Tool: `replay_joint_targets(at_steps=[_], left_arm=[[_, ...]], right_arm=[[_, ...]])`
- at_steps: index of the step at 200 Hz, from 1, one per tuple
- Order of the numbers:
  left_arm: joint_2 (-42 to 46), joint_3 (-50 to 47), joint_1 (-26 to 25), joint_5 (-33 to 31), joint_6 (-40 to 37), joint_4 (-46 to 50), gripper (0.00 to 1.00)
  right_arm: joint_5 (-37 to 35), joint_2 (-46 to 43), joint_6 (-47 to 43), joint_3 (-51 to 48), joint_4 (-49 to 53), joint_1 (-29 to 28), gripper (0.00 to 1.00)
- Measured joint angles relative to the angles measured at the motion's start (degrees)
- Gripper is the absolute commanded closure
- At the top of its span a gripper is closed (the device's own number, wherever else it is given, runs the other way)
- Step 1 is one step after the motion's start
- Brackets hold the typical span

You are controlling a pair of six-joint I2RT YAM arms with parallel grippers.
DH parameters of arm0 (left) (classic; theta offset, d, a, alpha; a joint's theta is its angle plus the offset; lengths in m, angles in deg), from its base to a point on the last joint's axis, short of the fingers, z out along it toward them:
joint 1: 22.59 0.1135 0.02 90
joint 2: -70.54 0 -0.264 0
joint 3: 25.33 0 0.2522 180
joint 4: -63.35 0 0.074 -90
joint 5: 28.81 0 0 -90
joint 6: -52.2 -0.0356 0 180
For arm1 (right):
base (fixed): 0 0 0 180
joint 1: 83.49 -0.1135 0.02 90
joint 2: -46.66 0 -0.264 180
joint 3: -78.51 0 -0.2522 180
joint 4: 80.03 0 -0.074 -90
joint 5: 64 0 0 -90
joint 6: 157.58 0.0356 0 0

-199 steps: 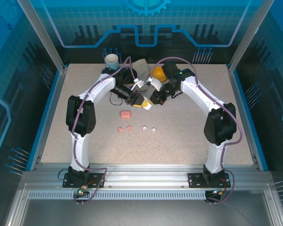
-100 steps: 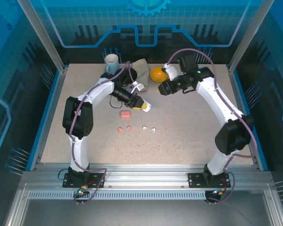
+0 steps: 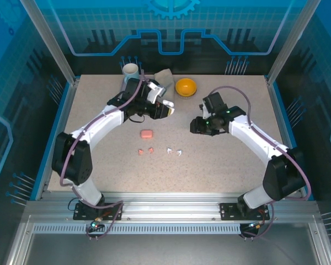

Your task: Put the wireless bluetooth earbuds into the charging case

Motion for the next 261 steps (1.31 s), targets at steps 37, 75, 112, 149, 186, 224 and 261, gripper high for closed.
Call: replay_joint_targets(at_steps=[37,75,112,149,186,224,261], left_arm=[[5.9,-6.1,-3.8,-12.1,-0.7,-14.8,1.0],[10.9,-13.9,-4.7,-24.3,-1.5,-31.3,1.0],[15.0,-27.7,-6.6,-29.9,-2.0,-50.6,1.0],[16.2,-41.3,-7.4,-30.0,-2.1,-61.7,1.0],[20.0,-50.4,-7.7,-30.2,-2.1,-67.2,1.0],[24.9,-55.3,-7.7,-26.7,-2.6,-68.9,1.0],[28.1,-57.3,-7.7,-21.5,-4.2,-68.8,1.0]], right_arm=[[-4.5,0.0,5.3,-0.5,-1.1,-3.4,0.53],[-8.0,0.9,9.1,-0.5,-2.1,-6.2,0.53],[-9.7,2.4,11.3,-0.5,-2.8,-7.9,0.54],[-9.9,4.8,12.1,-0.1,-2.6,-9.6,0.54],[-9.4,5.2,13.6,0.0,-2.6,-9.7,0.54],[-8.8,9.0,15.0,2.9,-2.4,-12.0,0.55],[-8.4,15.3,17.5,6.7,-1.4,-15.3,0.56]])
